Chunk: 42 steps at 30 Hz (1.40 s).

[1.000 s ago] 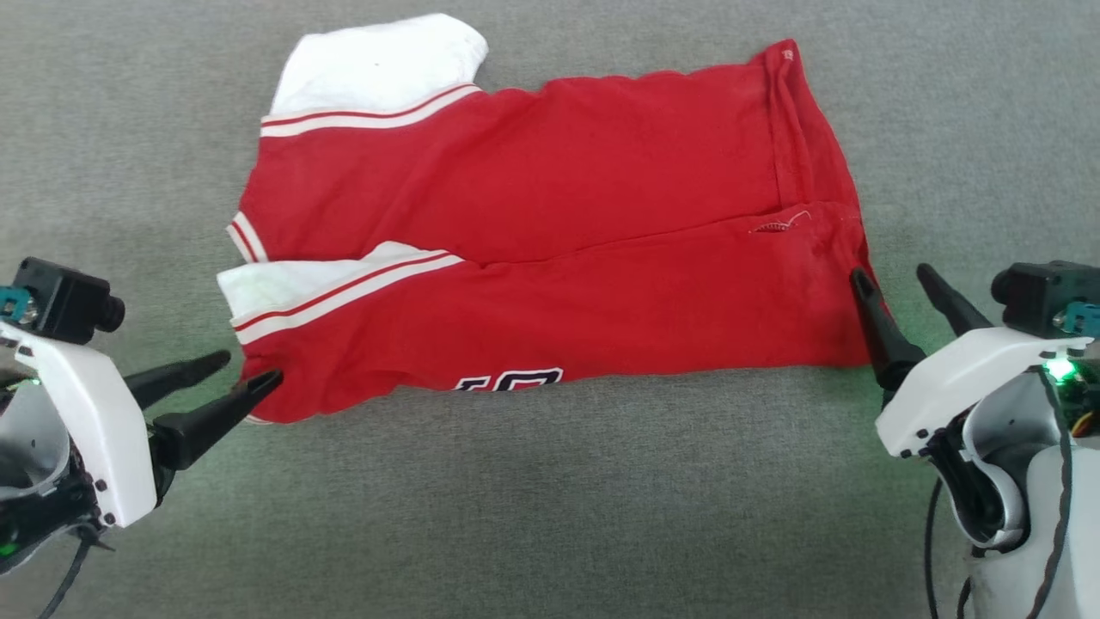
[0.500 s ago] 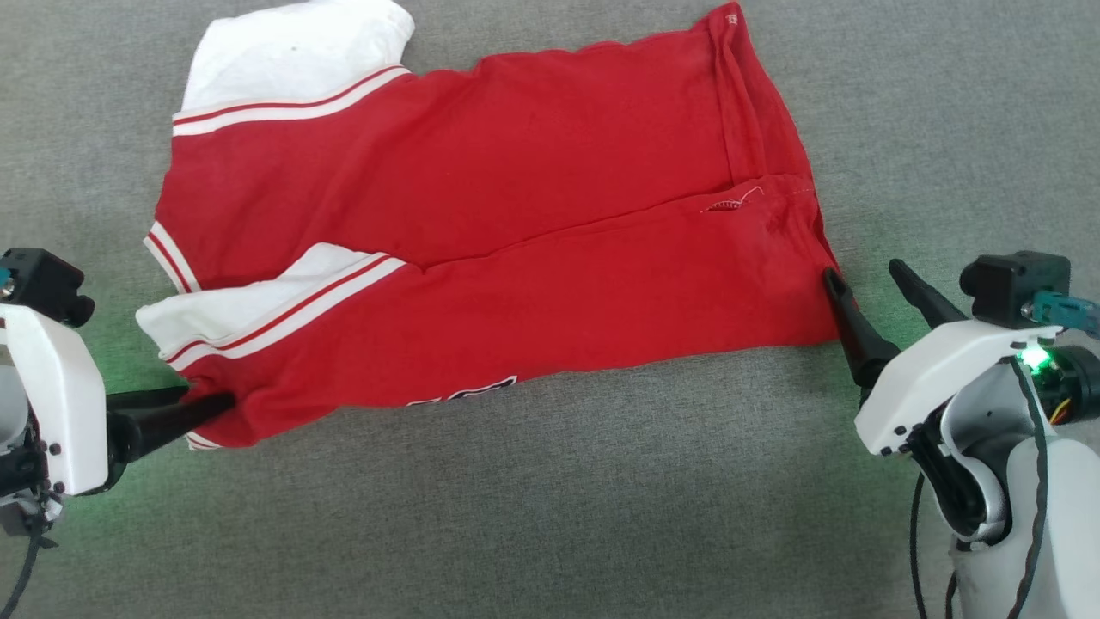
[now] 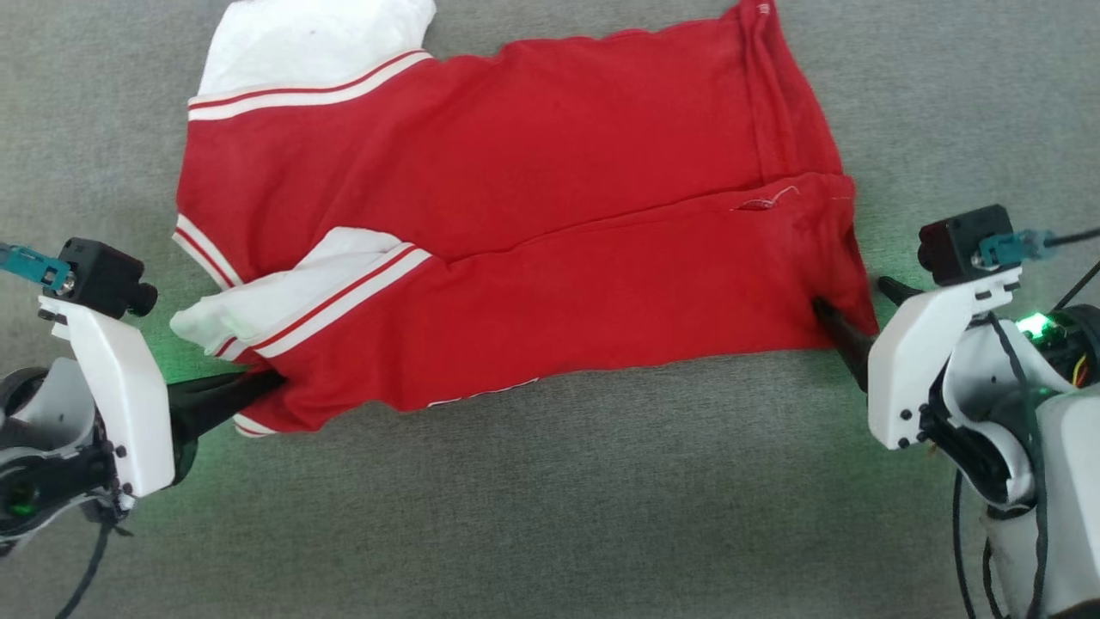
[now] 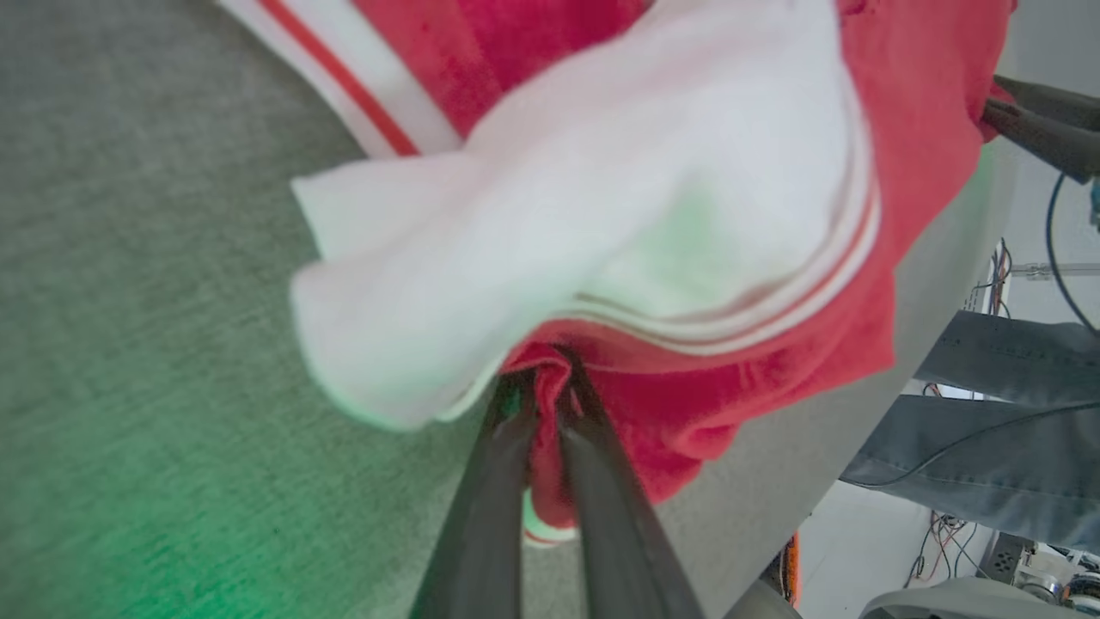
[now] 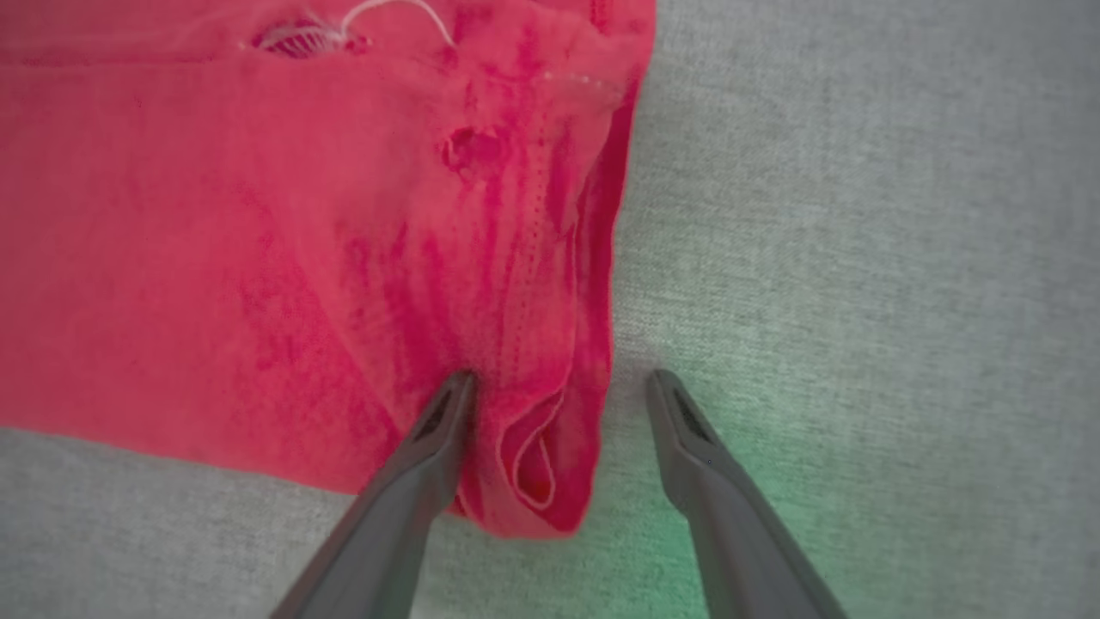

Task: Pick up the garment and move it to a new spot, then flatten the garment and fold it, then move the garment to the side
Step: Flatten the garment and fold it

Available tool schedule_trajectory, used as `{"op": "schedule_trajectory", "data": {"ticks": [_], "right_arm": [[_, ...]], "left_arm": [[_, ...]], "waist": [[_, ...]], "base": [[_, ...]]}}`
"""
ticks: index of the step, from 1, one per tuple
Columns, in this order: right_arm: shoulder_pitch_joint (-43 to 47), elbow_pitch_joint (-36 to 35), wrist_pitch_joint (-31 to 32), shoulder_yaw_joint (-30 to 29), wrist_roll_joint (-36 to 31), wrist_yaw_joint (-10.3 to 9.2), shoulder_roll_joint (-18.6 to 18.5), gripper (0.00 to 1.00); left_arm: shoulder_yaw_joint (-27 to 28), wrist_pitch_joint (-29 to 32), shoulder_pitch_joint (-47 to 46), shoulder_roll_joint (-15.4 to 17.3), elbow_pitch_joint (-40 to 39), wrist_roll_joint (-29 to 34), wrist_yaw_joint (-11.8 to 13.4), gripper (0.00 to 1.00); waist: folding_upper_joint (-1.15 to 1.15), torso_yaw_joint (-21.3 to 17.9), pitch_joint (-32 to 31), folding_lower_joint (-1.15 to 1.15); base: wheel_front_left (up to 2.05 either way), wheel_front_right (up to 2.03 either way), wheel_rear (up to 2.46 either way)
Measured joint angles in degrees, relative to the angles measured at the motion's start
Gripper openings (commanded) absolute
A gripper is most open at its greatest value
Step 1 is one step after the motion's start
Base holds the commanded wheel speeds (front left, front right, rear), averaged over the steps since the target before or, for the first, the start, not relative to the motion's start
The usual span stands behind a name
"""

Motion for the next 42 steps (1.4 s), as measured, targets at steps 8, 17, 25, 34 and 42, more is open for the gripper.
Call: {"op": "schedule_trajectory", "data": {"ticks": [8,17,25,34,42], "right_arm": [[-1.42,2.05,2.91,0.73,0.76,0.00,-0.23,0.00],[5.24,-2.55,1.65,-2.52,1.36,0.00,-1.01,0.00],[14.49,-10.93,4.59,-5.39,1.96,0.01,-2.80,0.00],[25.02,-17.86,6.44,-8.46,2.56,0.01,-3.35,0.00],[26.68,-19.16,3.48,-10.39,0.66,0.01,-1.69,1.00]], "left_arm": [[0.18,-5.71,1.21,-2.08,-0.89,1.62,0.00,0.00],[-0.23,-13.44,6.32,-0.42,-4.87,1.59,0.01,0.00],[-1.58,-19.29,12.37,4.65,-10.31,1.66,0.01,0.00],[-4.54,-24.84,19.74,9.00,-15.18,1.33,0.01,0.00],[-4.52,-29.08,21.31,8.03,-14.32,0.83,0.01,0.40]], "waist": [[0.00,2.11,0.14,0.00],[0.00,3.54,-2.88,0.00],[0.00,4.57,-5.35,0.00],[0.00,4.81,-6.28,0.00],[0.00,4.54,-6.77,0.00]], "base": [[0.00,0.00,0.00],[0.00,0.00,0.00],[0.00,0.00,0.00],[0.00,0.00,0.00],[0.00,0.00,0.00]]}}
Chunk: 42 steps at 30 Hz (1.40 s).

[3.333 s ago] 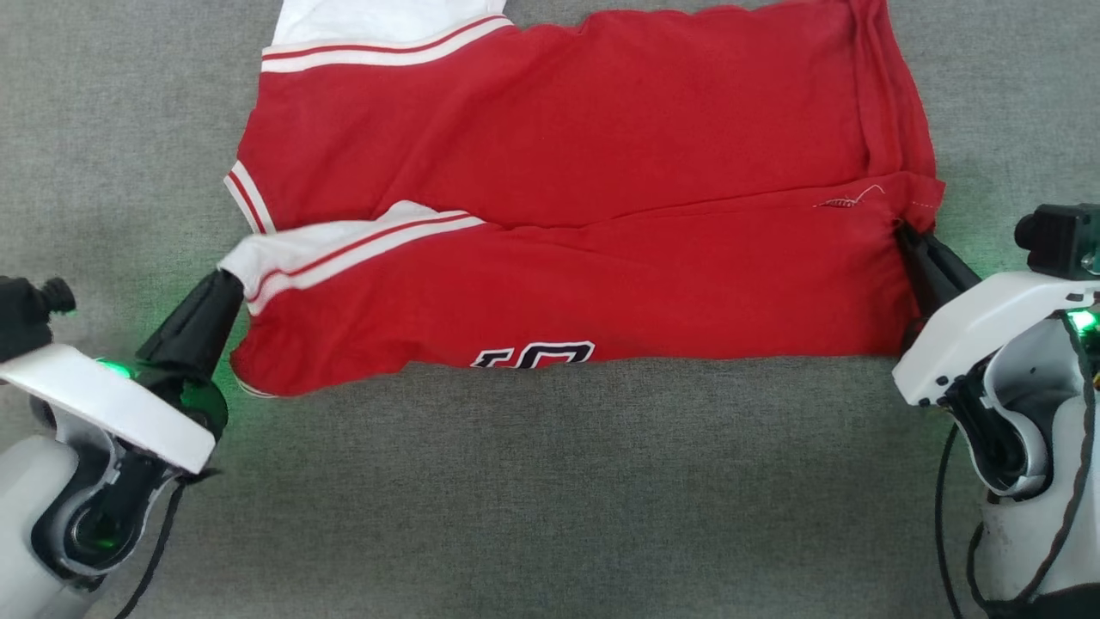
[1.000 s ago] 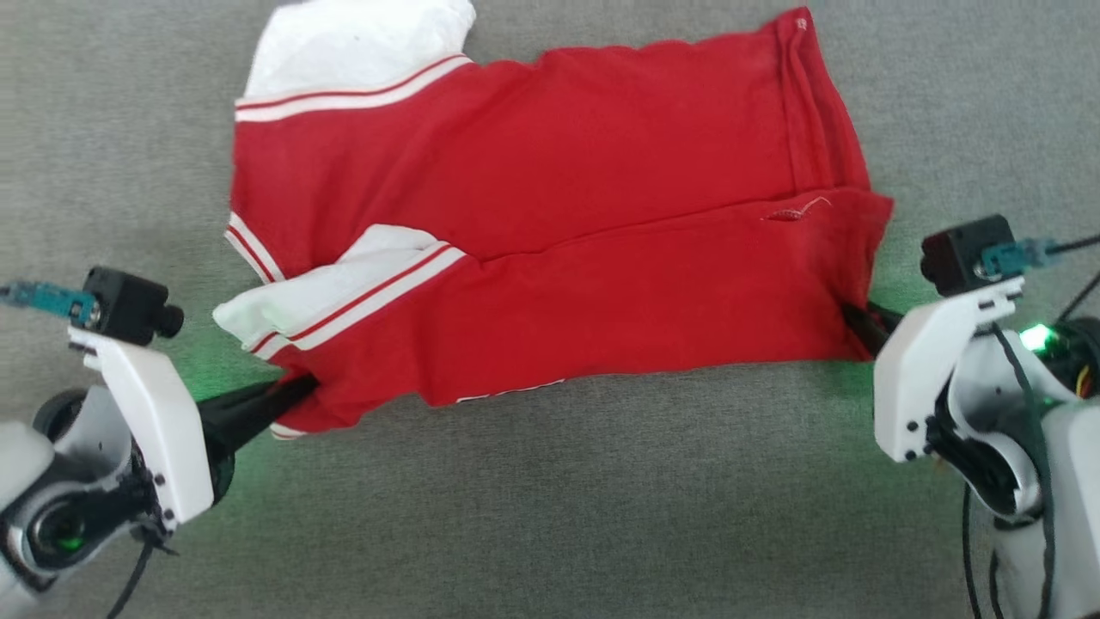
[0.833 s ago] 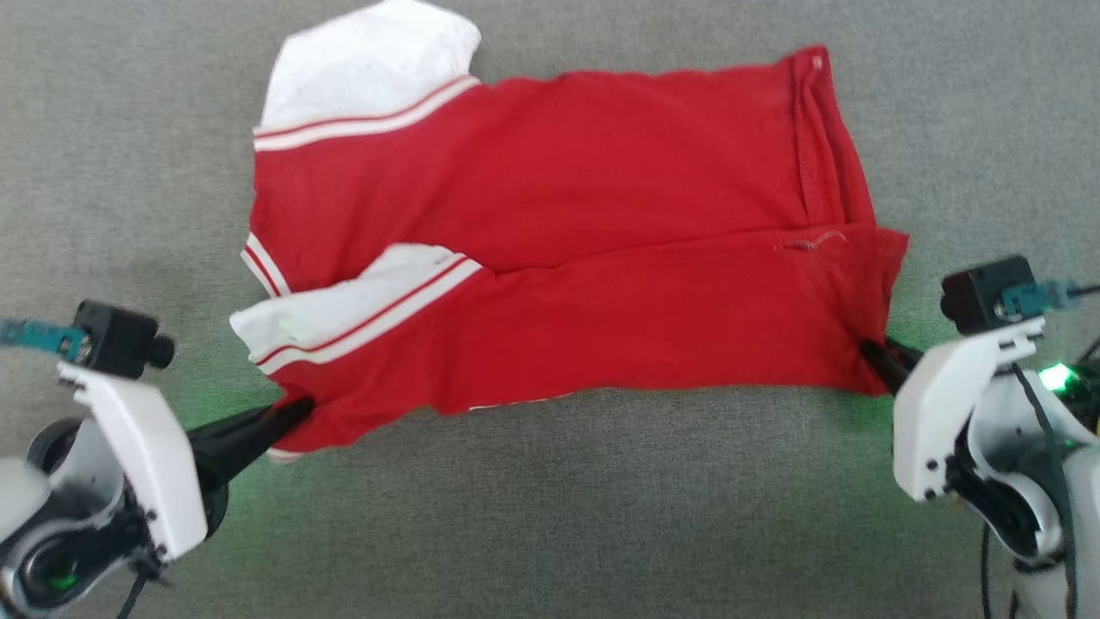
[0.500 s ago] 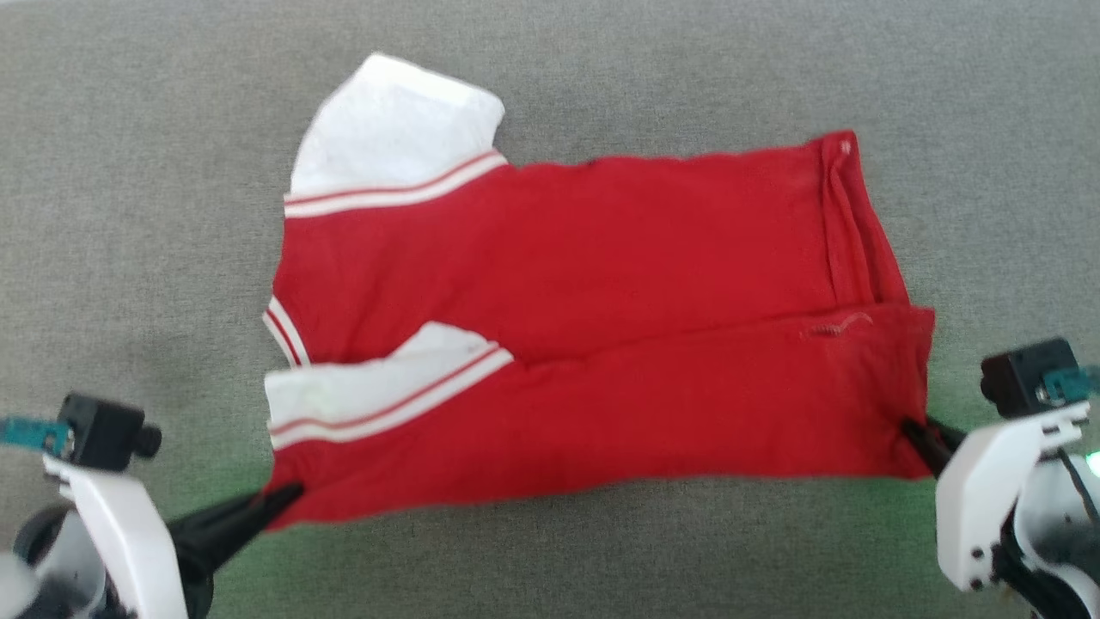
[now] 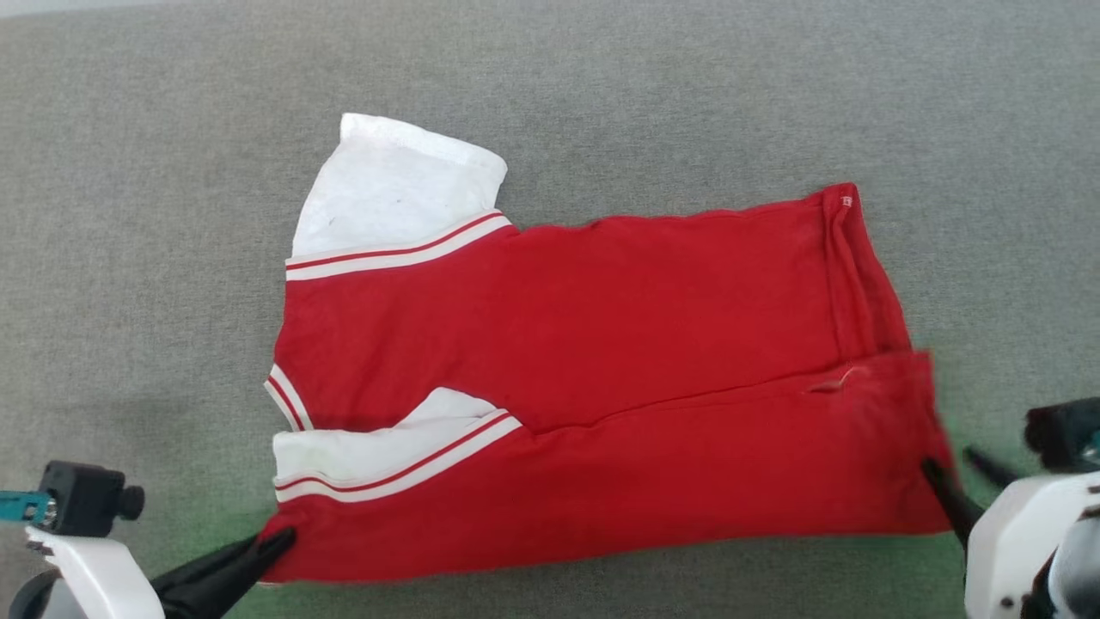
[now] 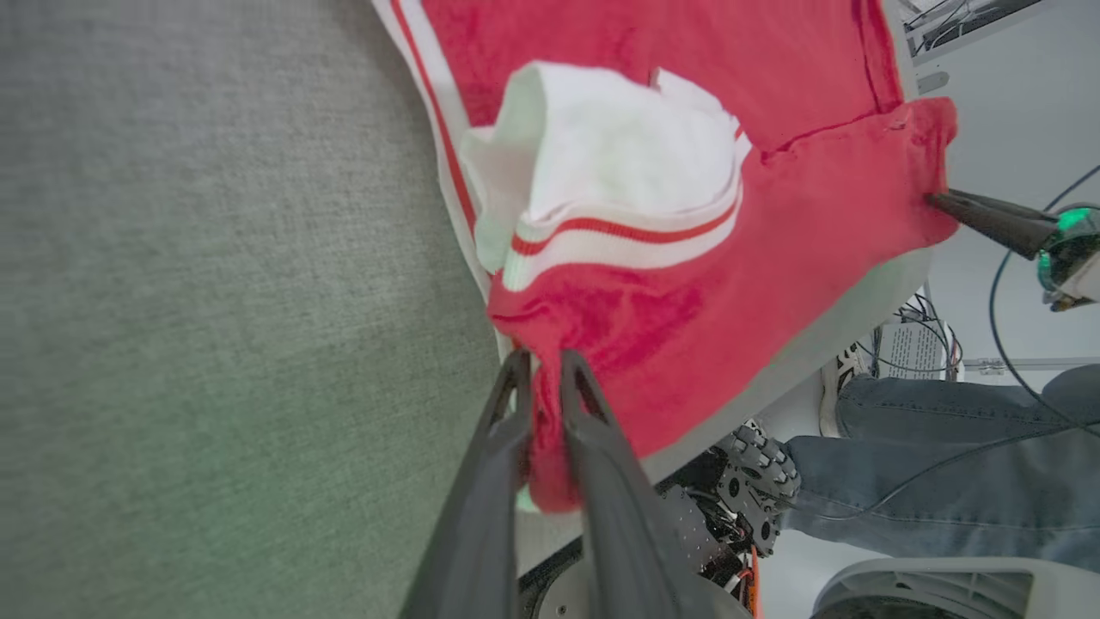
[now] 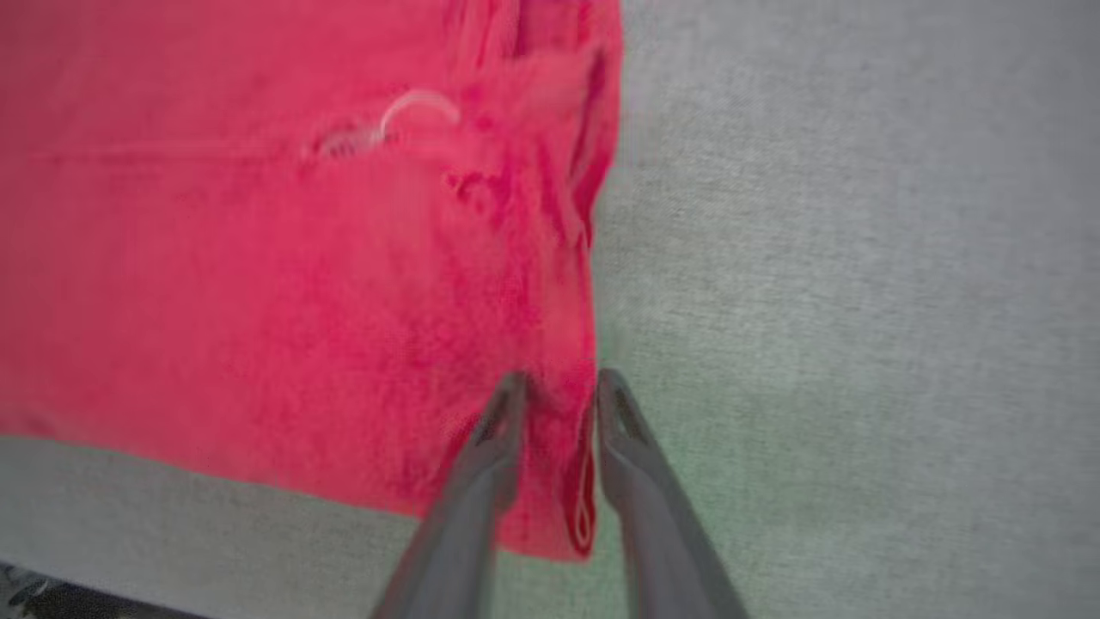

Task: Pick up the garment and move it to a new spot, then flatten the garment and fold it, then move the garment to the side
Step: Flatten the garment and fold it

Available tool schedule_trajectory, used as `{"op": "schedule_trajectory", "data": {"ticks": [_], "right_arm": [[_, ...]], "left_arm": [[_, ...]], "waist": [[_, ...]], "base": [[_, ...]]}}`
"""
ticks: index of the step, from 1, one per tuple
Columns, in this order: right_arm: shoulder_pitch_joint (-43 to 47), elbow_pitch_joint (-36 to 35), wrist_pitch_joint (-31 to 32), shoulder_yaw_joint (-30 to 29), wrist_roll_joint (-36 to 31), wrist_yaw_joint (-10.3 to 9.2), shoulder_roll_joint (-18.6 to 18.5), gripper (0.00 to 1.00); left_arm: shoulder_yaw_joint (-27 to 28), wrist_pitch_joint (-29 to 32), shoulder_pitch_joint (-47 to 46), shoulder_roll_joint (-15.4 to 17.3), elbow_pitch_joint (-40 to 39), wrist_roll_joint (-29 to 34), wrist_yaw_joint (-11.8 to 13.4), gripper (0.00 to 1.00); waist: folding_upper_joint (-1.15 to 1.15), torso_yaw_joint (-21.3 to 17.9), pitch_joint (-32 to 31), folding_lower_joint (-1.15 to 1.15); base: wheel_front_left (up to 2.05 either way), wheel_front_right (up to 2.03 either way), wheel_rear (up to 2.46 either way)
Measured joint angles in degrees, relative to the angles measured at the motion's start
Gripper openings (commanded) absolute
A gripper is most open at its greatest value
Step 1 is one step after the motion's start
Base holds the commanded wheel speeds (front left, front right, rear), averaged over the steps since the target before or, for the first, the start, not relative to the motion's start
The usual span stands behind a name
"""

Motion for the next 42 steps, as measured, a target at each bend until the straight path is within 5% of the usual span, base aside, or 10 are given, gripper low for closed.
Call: {"op": "schedule_trajectory", "data": {"ticks": [2,3,4,15,18,23,31,37,42], "right_arm": [[-0.81,-0.29,-2.36,-1.16,-0.80,-0.01,1.38,1.00],[-1.54,-0.51,-3.82,-1.12,-1.49,-0.01,1.79,1.00],[-2.44,-0.74,-5.67,-0.93,-2.46,-0.01,2.09,1.00],[-12.45,6.24,-34.43,5.48,-11.52,0.00,10.43,1.00],[-14.41,9.34,-42.67,7.88,-13.74,0.00,11.95,1.00],[-15.55,12.05,-47.53,8.57,-14.41,0.00,12.55,1.00],[-16.32,13.95,-51.71,10.23,-10.93,0.00,12.79,1.00],[-15.55,14.58,-52.65,10.78,-9.01,0.00,12.78,1.00],[-15.01,14.89,-53.00,11.55,-8.61,0.00,12.80,1.00]], "left_arm": [[0.15,-0.65,0.07,-0.01,0.43,-0.05,0.01,0.61],[0.34,-1.62,0.12,0.00,0.45,0.15,0.01,0.92],[0.70,-2.58,0.15,0.00,0.73,0.15,0.01,1.00],[8.46,-9.34,-5.08,-0.18,11.74,4.93,0.03,1.00],[10.35,-8.80,-10.79,-2.47,16.68,8.28,0.03,1.00],[11.29,-4.54,-18.55,-4.35,20.83,10.90,0.02,1.00],[9.66,10.48,-31.89,-6.51,31.59,11.37,0.01,1.00],[6.65,27.39,-36.21,-3.61,32.75,6.17,0.01,1.00],[6.23,32.52,-40.01,-2.57,33.66,5.63,-0.01,1.00]], "waist": [[0.00,-0.25,-0.18,0.00],[0.00,-0.44,-0.24,0.00],[0.00,-0.65,-0.28,0.00],[0.00,-5.21,0.31,0.00],[0.00,-7.69,1.14,0.00],[0.00,-10.54,2.46,0.00],[0.00,-16.58,5.81,0.00],[0.00,-20.18,8.15,0.00],[0.00,-21.33,10.05,0.00]], "base": [[0.00,0.00,0.00],[0.00,0.00,0.00],[0.00,0.00,0.00],[0.00,0.00,0.00],[0.00,0.00,0.00],[0.00,0.00,0.00],[0.00,0.00,0.00],[0.00,0.00,0.00],[0.00,0.00,0.00]]}}
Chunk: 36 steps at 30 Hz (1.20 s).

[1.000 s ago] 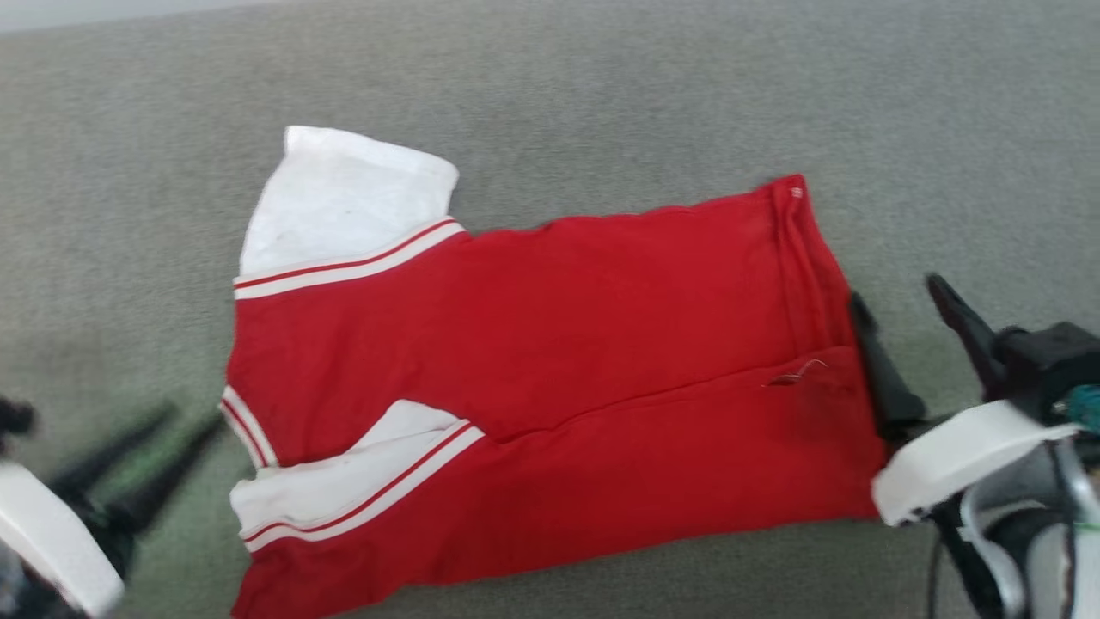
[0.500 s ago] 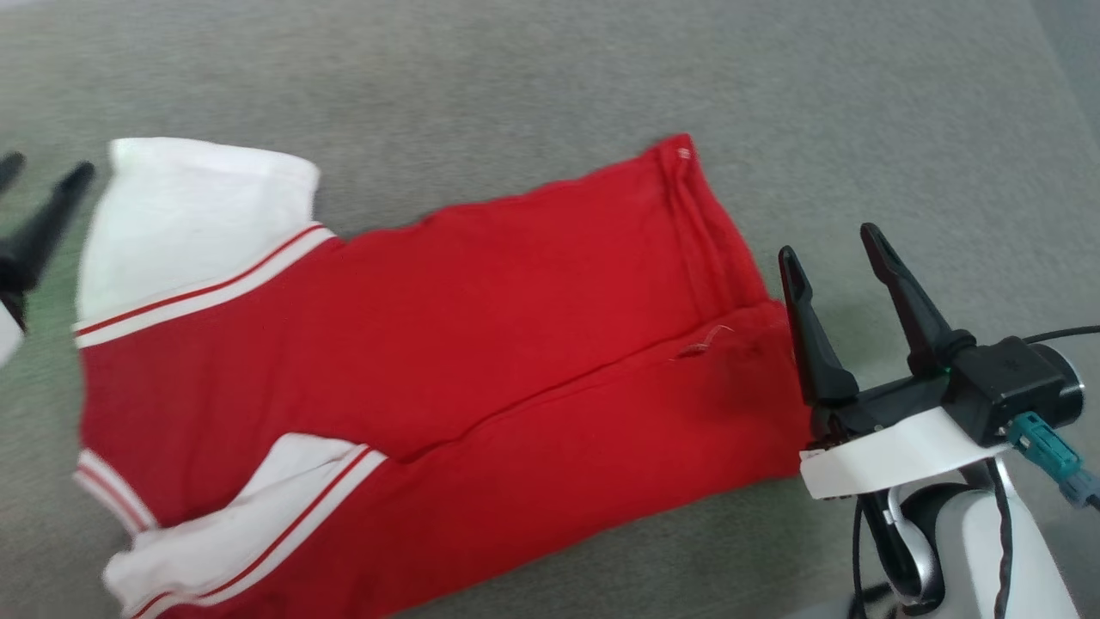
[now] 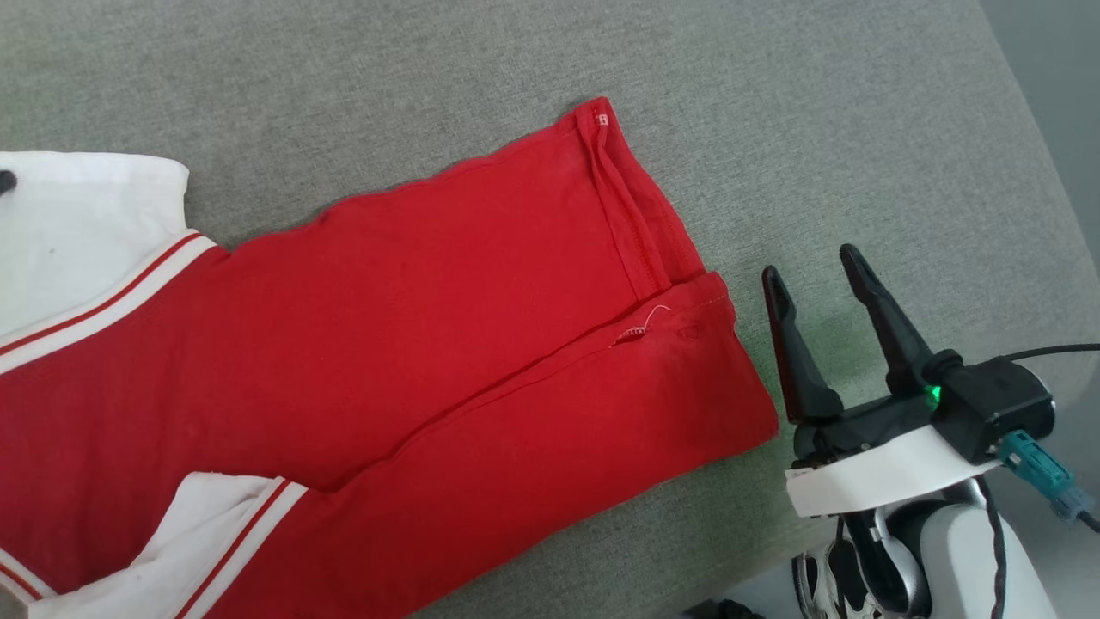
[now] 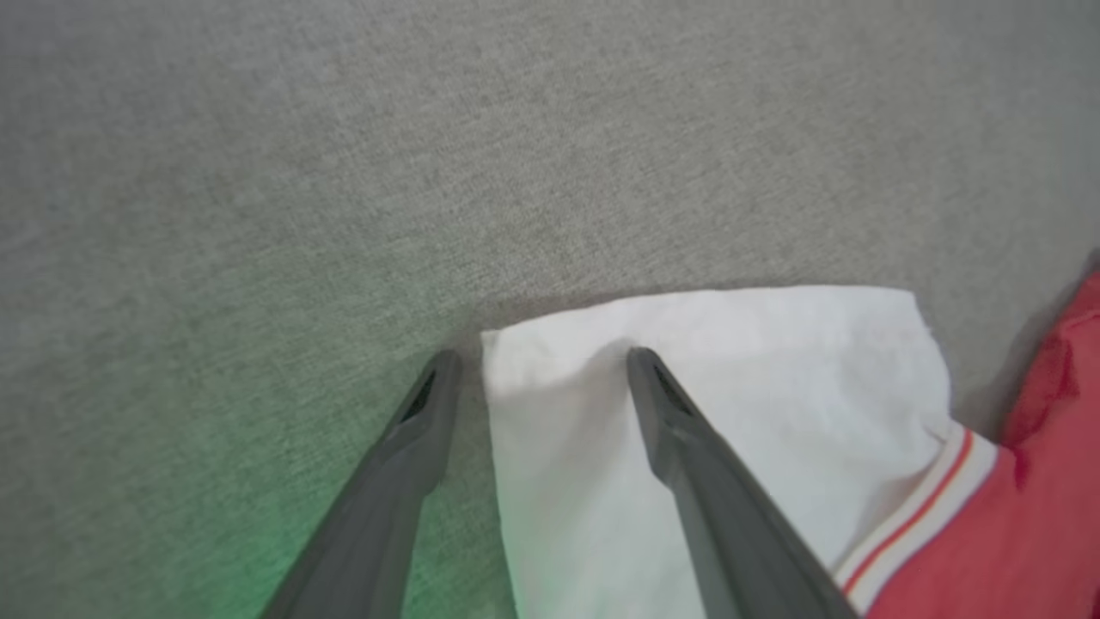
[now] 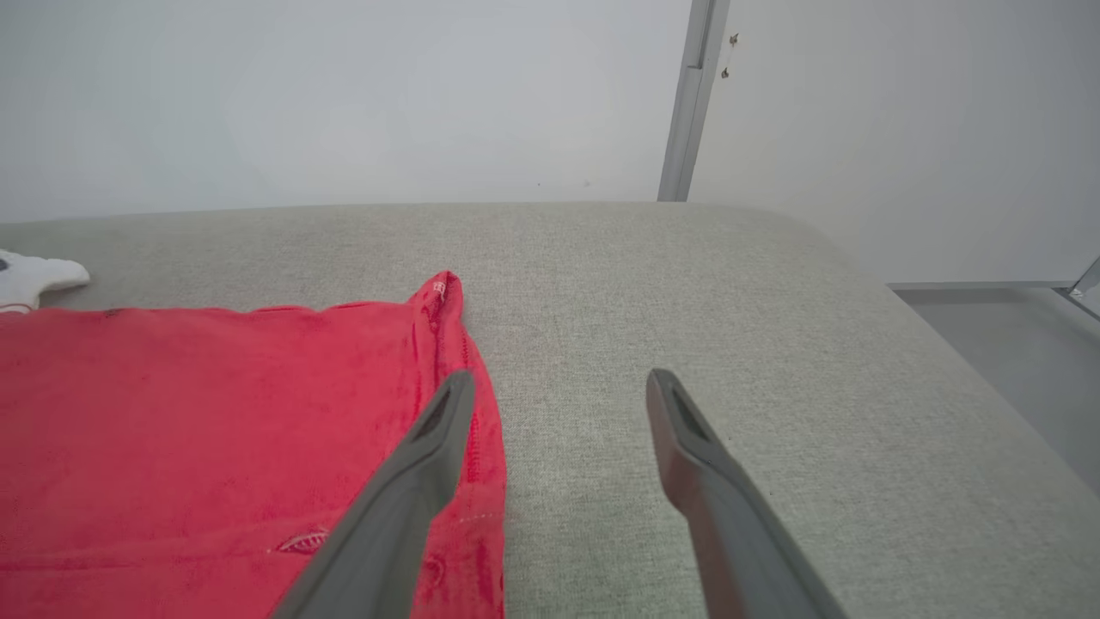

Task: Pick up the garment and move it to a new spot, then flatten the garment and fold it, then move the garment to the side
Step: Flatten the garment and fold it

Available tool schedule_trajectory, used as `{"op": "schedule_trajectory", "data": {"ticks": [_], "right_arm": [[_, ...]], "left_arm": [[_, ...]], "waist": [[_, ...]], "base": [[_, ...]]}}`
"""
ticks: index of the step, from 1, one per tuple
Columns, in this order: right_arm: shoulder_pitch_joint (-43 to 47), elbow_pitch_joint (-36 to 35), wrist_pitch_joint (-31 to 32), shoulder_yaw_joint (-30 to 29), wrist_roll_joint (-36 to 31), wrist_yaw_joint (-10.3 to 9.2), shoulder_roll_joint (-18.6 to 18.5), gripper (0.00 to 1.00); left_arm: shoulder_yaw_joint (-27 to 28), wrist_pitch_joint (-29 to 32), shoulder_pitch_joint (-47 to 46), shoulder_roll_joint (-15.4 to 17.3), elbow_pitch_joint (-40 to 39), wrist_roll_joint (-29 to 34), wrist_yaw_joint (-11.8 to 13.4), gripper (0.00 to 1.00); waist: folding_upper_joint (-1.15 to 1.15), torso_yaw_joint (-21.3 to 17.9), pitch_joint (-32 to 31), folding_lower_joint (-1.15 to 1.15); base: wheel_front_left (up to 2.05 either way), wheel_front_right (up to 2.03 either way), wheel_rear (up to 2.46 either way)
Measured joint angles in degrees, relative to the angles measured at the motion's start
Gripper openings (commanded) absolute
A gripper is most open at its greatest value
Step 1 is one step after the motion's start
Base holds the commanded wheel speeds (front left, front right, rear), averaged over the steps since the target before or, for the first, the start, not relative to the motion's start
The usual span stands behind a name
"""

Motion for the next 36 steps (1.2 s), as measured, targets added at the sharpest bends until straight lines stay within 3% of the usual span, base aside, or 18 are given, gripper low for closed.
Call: {"op": "schedule_trajectory", "data": {"ticks": [2,3,4,13,22,27,28,29,30,31,32,36], "right_arm": [[-0.12,0.14,0.60,0.42,-0.02,0.00,-0.01,1.00],[-0.38,0.36,1.08,0.77,-0.26,0.00,0.00,1.00],[-0.93,0.54,1.81,1.04,-0.67,0.00,0.01,1.00],[-16.74,5.80,19.26,5.03,-3.79,0.00,0.02,1.00],[-32.96,16.62,40.92,8.06,2.23,0.00,-3.78,1.00],[-37.19,18.73,47.96,8.60,4.67,0.01,-5.01,1.00],[-37.35,18.72,48.63,8.06,4.91,0.00,-5.00,0.87],[-37.36,18.61,49.21,7.60,5.03,0.01,-5.04,0.64],[-37.36,18.29,49.86,7.62,5.08,0.01,-5.25,0.31],[-37.32,17.89,50.48,7.65,5.12,0.01,-5.57,0.11],[-37.18,17.63,50.97,7.55,5.23,0.01,-5.81,0.00],[-35.44,16.14,51.79,7.21,5.72,0.07,-6.59,0.00]], "left_arm": [[-0.02,1.78,-0.65,-0.23,-0.65,-1.91,0.07,0.95],[-0.10,2.33,-0.94,-0.27,-1.23,-2.13,0.07,0.41],[-0.22,2.50,-0.99,-0.36,-1.86,-2.35,0.07,0.00],[-1.58,-0.49,-2.25,-2.34,-5.45,-0.82,0.07,0.00],[-4.22,-4.66,-4.91,-5.86,-8.86,1.44,0.07,0.00],[-5.97,-7.20,-6.47,-6.95,-10.11,2.00,0.01,0.00],[-6.32,-7.71,-6.81,-7.19,-10.24,2.00,0.01,0.00],[-6.67,-8.29,-7.00,-7.36,-10.45,2.00,0.01,0.00],[-7.00,-9.00,-7.11,-7.61,-10.56,2.00,0.01,0.00],[-7.38,-9.67,-7.25,-7.91,-10.74,1.99,0.01,0.00],[-7.81,-10.36,-7.36,-8.17,-10.93,1.97,0.01,0.00],[-9.50,-13.74,-7.29,-9.42,-11.46,1.56,0.01,0.00]], "waist": [[0.00,0.14,0.39,0.00],[0.00,0.32,0.49,0.00],[0.00,0.53,0.59,0.00],[0.00,3.29,1.65,0.00],[0.00,8.53,3.74,0.00],[0.00,10.86,5.24,0.00],[0.00,11.31,5.42,0.00],[0.00,11.75,5.58,0.00],[0.00,12.15,5.68,0.00],[0.00,12.54,5.70,0.00],[0.00,12.91,5.64,0.00],[0.00,13.86,4.24,0.00]], "base": [[0.00,0.00,0.00],[0.00,0.00,0.00],[0.00,0.00,0.00],[0.00,0.00,0.00],[0.00,0.00,0.00],[0.00,0.00,0.00],[0.00,0.00,0.00],[0.00,0.00,0.00],[0.00,0.00,0.00],[0.00,0.00,0.00],[0.00,0.00,0.00],[0.00,0.00,0.00]]}}
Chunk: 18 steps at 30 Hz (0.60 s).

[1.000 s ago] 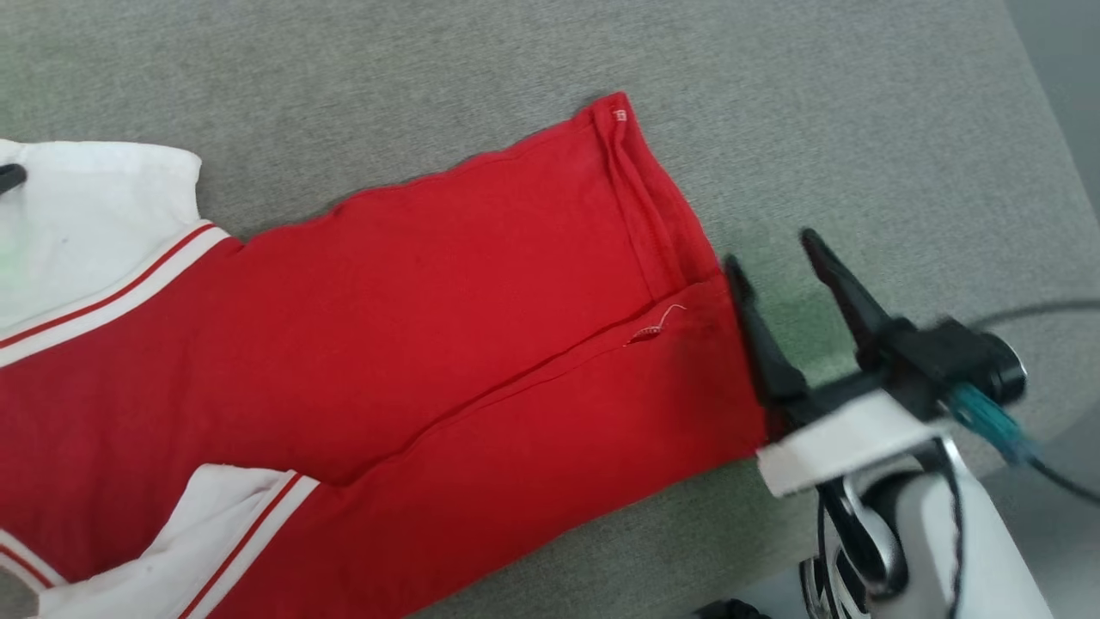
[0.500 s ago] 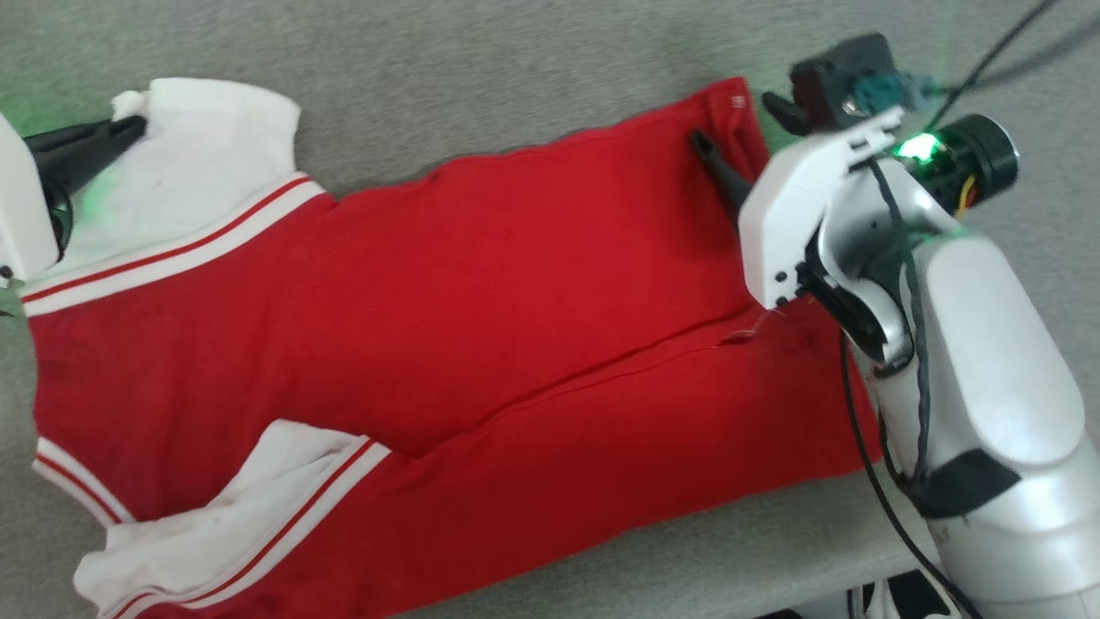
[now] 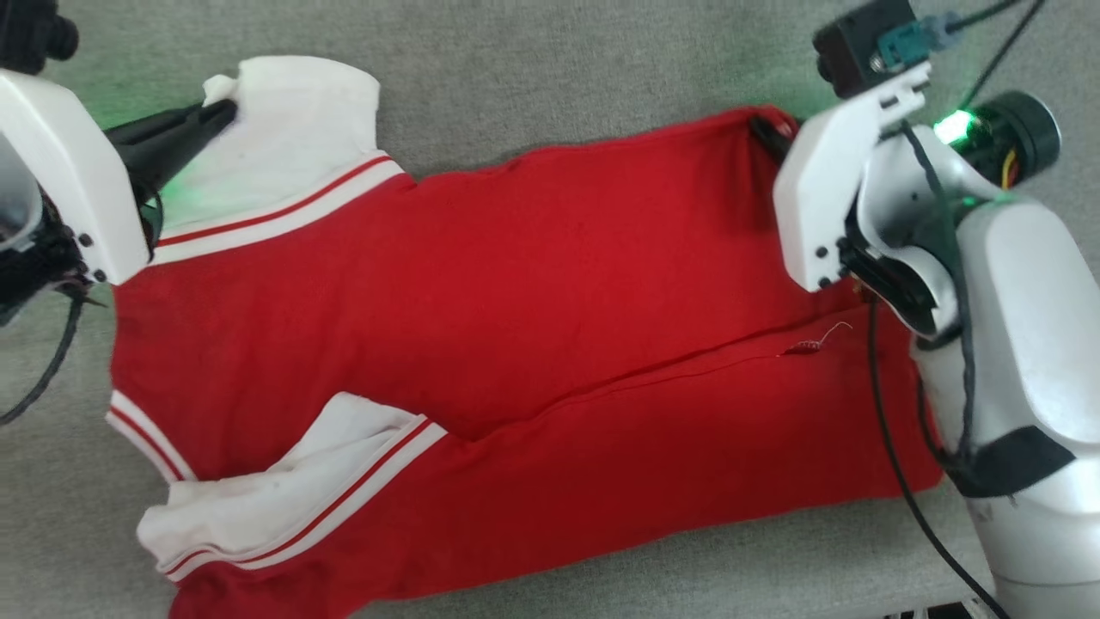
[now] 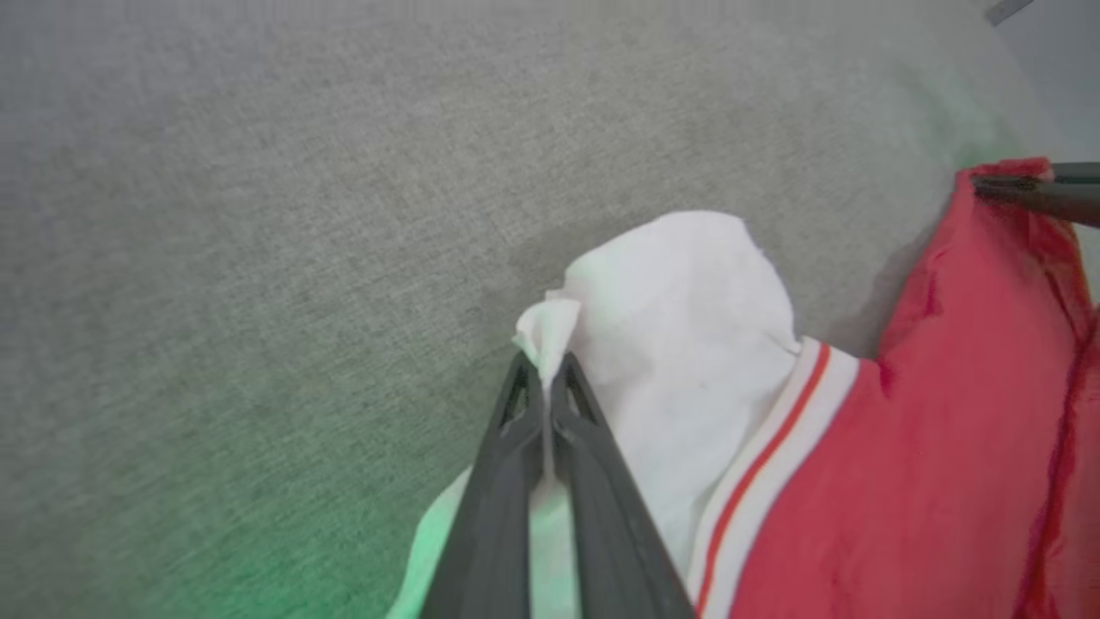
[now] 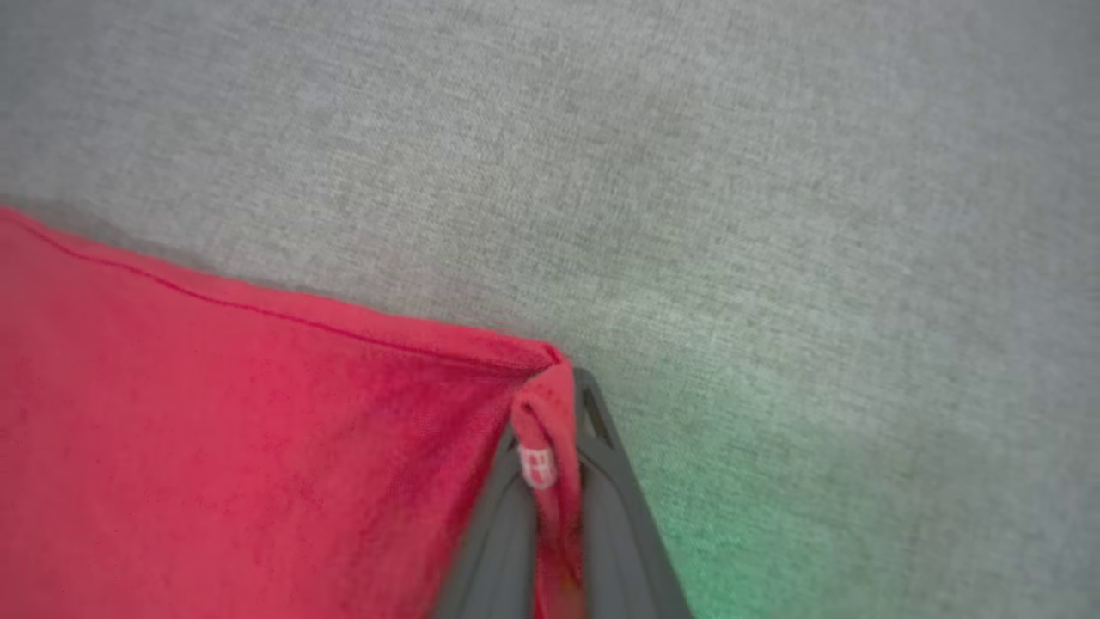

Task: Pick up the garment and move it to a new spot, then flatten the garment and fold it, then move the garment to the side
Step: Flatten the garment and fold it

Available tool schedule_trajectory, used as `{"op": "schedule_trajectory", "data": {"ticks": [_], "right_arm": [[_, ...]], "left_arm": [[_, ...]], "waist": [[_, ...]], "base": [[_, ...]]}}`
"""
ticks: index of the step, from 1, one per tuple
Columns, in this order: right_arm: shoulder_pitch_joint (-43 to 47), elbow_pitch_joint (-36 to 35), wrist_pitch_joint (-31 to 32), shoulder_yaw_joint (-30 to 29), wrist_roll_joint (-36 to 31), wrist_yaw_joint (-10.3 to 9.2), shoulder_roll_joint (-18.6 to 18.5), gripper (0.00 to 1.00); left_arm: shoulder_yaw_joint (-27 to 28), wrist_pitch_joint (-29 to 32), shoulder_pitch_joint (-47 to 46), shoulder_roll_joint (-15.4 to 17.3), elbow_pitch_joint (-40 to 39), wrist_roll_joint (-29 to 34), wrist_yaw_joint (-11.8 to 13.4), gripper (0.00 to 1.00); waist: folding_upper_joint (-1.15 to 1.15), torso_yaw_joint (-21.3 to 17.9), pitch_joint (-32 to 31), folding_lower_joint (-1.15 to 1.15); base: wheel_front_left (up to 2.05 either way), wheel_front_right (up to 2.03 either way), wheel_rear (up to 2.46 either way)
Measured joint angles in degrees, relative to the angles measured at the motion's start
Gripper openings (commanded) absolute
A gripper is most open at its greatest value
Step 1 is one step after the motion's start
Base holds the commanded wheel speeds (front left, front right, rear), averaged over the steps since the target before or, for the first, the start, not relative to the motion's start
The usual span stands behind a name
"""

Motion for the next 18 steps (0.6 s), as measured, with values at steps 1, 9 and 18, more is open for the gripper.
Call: {"op": "schedule_trajectory", "data": {"ticks": [1,9,18], "right_arm": [[0.61,-0.44,-0.23,-0.36,0.19,0.00,-0.37,0.00],[7.51,-6.87,-3.32,-4.78,1.37,-0.01,-4.01,0.00],[24.40,-17.73,-4.10,-10.12,3.54,-0.01,-6.62,0.00]], "left_arm": [[-0.29,-1.23,0.04,-0.15,-0.22,-0.03,0.00,0.00],[-1.44,-11.15,3.04,-0.58,-6.32,-3.69,0.00,0.00],[-4.04,-24.19,17.63,7.48,-19.24,-4.98,0.00,0.00]], "waist": [[0.00,0.21,-0.54,0.00],[0.00,2.57,-6.62,0.00],[0.00,6.26,-13.46,0.00]], "base": [[0.00,0.00,0.00],[0.00,0.00,0.00],[0.00,0.00,0.00]]}}
